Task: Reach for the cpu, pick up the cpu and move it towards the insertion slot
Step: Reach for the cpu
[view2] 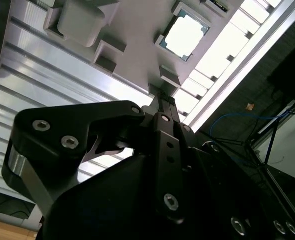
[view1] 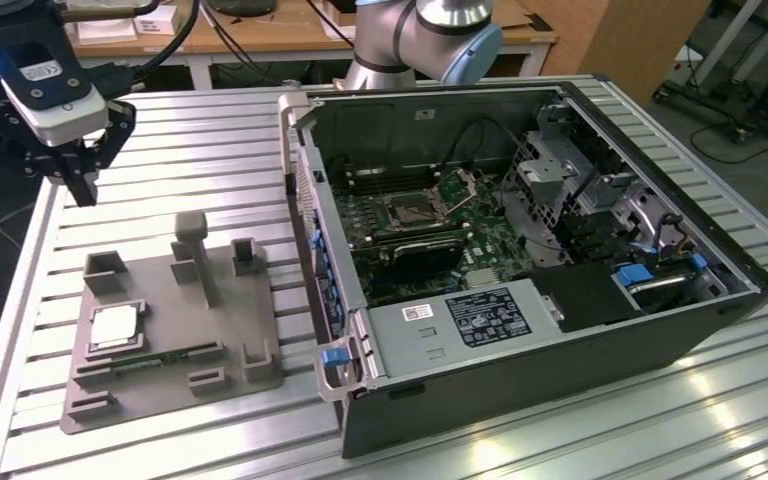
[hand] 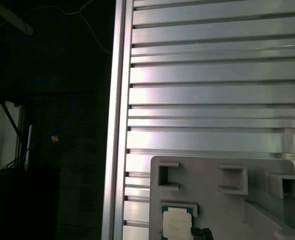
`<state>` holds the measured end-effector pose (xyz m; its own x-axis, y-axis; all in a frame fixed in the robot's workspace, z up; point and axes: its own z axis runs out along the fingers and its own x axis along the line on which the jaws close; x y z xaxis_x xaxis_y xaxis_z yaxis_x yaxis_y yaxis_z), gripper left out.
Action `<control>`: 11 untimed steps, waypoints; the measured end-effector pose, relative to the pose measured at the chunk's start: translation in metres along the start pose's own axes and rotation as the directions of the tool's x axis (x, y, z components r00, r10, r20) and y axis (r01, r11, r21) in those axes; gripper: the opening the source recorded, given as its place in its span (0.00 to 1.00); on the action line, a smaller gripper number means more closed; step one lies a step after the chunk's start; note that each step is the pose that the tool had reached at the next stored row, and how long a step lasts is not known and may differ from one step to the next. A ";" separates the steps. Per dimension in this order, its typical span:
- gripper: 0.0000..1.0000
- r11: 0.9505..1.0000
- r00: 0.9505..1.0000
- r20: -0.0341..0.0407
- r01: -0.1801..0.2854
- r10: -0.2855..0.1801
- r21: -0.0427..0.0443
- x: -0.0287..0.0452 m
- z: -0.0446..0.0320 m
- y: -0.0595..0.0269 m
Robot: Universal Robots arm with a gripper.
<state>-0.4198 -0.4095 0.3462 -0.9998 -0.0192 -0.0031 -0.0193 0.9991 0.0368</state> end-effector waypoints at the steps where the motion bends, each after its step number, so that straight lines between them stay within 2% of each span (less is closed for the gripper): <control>1: 0.11 1.000 1.000 0.000 0.000 0.000 0.000 0.0000 0.0000 0.0000; 11: 0.11 1.000 1.000 0.001 0.000 0.000 0.000 0.0013 0.0009 -0.0010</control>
<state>-0.4211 -0.4105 0.3453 -0.9998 -0.0192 -0.0037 -0.0193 0.9991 0.0370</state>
